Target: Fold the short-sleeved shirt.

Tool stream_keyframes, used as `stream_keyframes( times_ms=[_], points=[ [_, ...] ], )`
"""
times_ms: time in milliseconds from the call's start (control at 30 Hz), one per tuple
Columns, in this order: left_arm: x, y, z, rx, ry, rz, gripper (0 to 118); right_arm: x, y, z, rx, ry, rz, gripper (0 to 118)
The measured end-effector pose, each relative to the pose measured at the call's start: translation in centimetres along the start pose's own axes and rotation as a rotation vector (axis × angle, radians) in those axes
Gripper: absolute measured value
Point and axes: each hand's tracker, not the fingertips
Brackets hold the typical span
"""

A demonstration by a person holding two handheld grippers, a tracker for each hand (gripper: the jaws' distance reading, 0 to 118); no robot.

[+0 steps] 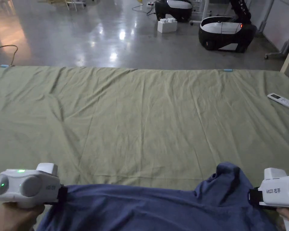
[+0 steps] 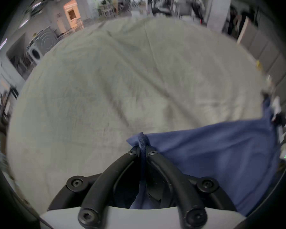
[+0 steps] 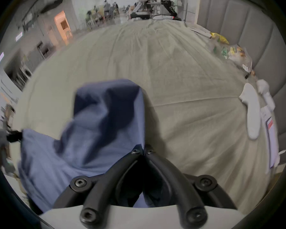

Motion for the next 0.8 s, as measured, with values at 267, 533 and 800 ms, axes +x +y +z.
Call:
stream_keyframes(
  times_ms=[267,533,800],
  points=[
    [-4.2,-9.4,17.5,0.222,-0.200,0.086,7,0.5,-8.4,15.9,0.249,0.128,-0.034,1],
    [-7.8,-19.6,17.6,0.095,-0.212,0.151,7,2.0,-18.4,19.5,0.198,0.110,-0.062,1],
    [-7.7,-22.0,15.2,0.088,-0.169,0.151,7,3.0,-21.3,16.7,0.125,0.069,-0.086,1]
  ],
)
